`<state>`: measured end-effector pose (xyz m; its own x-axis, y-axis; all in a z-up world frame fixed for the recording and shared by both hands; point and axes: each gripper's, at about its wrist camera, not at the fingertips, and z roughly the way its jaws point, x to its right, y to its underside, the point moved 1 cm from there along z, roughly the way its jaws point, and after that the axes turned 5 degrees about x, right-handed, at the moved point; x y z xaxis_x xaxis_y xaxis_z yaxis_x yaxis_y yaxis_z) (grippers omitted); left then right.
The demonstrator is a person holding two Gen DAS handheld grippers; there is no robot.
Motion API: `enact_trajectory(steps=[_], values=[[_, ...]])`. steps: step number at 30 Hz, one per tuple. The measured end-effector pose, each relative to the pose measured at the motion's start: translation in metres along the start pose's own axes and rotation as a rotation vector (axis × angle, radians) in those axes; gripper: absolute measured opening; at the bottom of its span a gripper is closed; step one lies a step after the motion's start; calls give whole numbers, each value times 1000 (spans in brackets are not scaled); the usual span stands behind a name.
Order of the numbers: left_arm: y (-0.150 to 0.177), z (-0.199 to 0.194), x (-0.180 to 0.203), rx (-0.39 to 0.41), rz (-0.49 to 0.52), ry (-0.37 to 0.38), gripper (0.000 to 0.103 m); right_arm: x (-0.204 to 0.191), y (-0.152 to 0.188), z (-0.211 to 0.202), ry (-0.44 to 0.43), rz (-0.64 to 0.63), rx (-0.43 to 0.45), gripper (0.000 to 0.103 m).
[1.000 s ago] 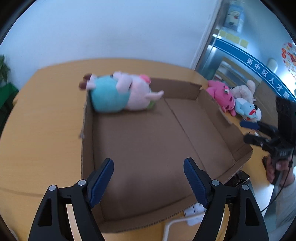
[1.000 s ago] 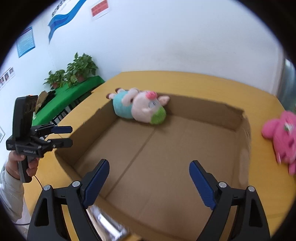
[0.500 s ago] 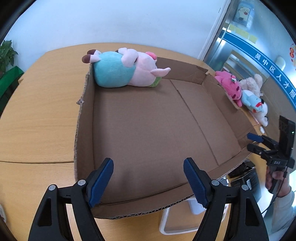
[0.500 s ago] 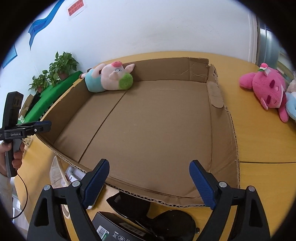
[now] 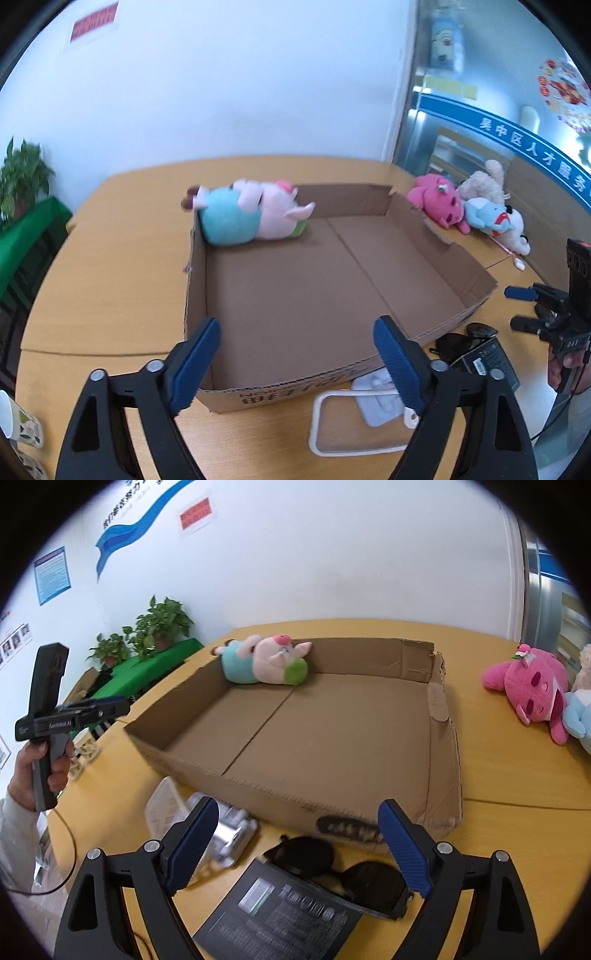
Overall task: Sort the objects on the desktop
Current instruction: 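Move the left gripper toward the black product box on the table, then grasp the black product box with the left gripper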
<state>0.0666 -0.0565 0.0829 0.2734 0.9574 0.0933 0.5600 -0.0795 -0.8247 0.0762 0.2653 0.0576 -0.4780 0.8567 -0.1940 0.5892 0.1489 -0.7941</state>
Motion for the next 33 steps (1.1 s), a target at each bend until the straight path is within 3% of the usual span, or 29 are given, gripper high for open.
enact_trajectory(steps=[4,9,14,20,23,25,30,33], values=[[7,-16,27,38,41,62,94,-7,29,-11,7,4,-38,89],[21,-2,68,-16,37,229,94,-4,63,-18,2,62,-83,89],[41,34,115,-135,-32,411,94,-1,85,-22,-25,96,-109,89],[67,76,159,-277,-87,528,92,-5,102,-16,-32,70,-155,89],[80,90,178,-320,-75,544,88,-8,103,-8,-63,73,-144,89],[88,99,186,-363,-81,571,72,-10,102,-2,-53,65,-143,90],[104,99,192,-381,-56,514,68,-18,108,-5,-101,66,-135,92],[113,95,186,-414,-105,547,67,-22,115,-11,-119,42,-147,92]])
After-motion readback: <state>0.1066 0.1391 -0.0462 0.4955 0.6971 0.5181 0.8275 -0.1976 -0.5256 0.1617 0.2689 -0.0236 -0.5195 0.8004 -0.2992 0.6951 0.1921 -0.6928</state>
